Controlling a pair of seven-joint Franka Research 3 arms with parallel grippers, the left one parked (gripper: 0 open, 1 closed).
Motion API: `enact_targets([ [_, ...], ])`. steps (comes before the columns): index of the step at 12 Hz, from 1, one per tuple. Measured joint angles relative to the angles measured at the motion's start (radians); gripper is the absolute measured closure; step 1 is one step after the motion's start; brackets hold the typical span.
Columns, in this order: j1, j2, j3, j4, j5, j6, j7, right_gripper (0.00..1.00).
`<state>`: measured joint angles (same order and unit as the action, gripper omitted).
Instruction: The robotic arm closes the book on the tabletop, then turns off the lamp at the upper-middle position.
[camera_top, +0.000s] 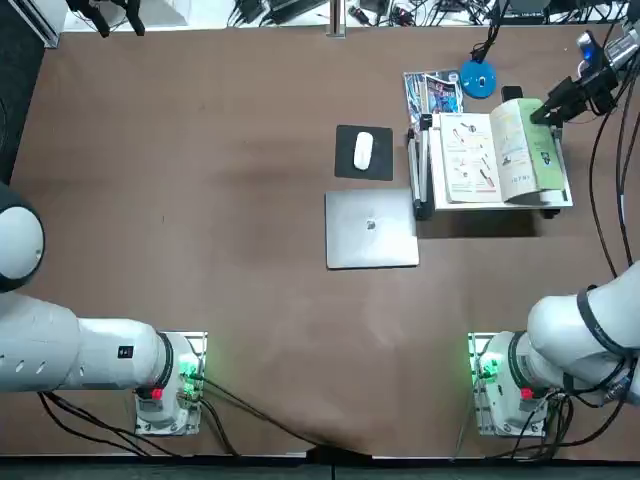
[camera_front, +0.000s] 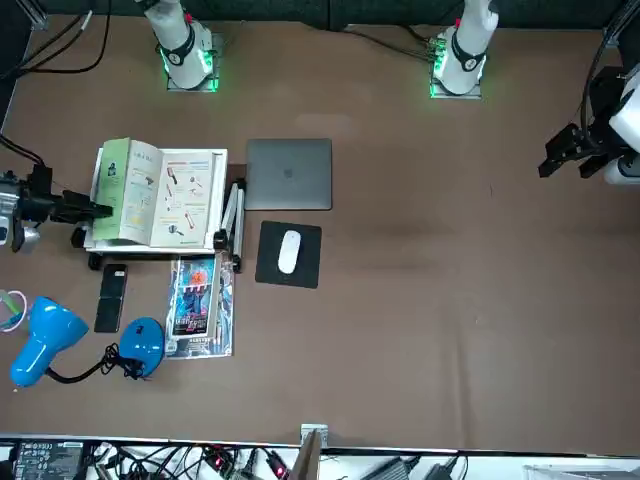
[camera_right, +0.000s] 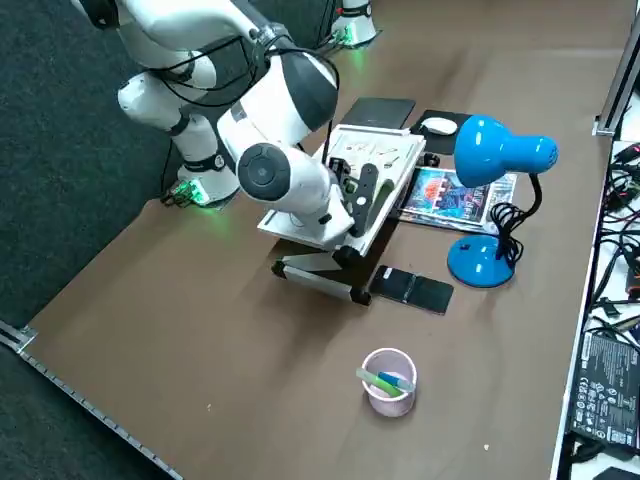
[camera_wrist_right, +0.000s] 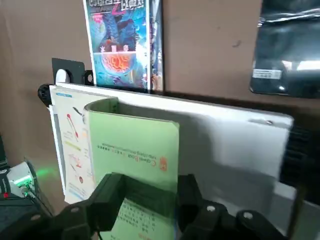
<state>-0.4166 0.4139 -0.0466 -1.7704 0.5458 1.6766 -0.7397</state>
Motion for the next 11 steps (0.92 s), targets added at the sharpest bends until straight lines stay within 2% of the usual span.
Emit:
enact_targets([
  [2, 0.022, -0.003, 0.003, 0.001, 0.006, 0.0, 0.0, 0.39],
  [3, 0.034, -0.008, 0.003, 0.002, 0.009, 0.0, 0.006, 0.42],
  [5, 0.063, -0.029, 0.004, 0.007, 0.012, -0.016, 0.056, 0.65],
  [6, 0.077, -0.043, 0.004, 0.009, 0.013, -0.024, 0.082, 0.66],
  [8, 0.097, -0.068, 0.005, 0.011, 0.013, -0.033, 0.112, 0.78],
  [9, 0.103, -0.075, 0.005, 0.011, 0.012, -0.036, 0.12, 0.78],
  [11, 0.11, -0.079, 0.004, 0.011, 0.012, -0.039, 0.13, 0.86],
])
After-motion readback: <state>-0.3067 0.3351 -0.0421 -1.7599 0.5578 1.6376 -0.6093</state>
